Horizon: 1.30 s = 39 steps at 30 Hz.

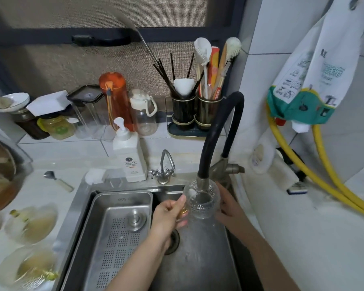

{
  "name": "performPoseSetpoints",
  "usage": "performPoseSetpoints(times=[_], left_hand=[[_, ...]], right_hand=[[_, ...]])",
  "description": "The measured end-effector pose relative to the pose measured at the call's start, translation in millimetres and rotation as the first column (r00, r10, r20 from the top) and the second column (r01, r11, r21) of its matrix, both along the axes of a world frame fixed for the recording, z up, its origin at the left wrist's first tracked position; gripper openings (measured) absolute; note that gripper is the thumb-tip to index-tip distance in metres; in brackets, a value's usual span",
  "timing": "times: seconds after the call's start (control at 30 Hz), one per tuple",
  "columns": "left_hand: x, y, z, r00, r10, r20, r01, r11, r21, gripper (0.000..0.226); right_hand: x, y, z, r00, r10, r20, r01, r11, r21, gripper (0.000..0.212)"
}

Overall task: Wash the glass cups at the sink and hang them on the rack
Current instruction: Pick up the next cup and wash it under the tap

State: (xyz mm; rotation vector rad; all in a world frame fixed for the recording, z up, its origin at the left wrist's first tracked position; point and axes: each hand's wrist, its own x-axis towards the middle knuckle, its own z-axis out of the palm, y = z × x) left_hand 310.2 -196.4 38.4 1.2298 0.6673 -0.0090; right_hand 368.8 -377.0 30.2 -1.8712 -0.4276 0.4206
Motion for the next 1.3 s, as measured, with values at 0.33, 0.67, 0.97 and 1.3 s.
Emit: performPoseSetpoints(times=[0.33,0.67,0.97,1.3], left_hand=[[-34,9,11,0.935,-0.354,0.019,0.347,0.923,0.165,0.031],[-63,31,15,0.82,-0.569,0.062,0.514,0.78,0.356,0.034],[-95,39,3,0.835,-0.54,0.107,0.484,0.813,0.324,0.041],[-128,15,18,0.895,-0.412,0.173,0.35,0.887,0.3,0.058]], right_hand=[[-62,10,16,0.995,-0.05,-0.09,0.062,0.989,0.135,0.082],[-102,21,9,0.953,-0.215,-0.213,0.226,0.974,0.028,0.134],[-141,26,-7,0.948,-0.262,-0.181,0.265,0.964,-0.007,0.131],[-165,10,12,0.975,-0.205,0.089,0.203,0.979,0.035,0.107]])
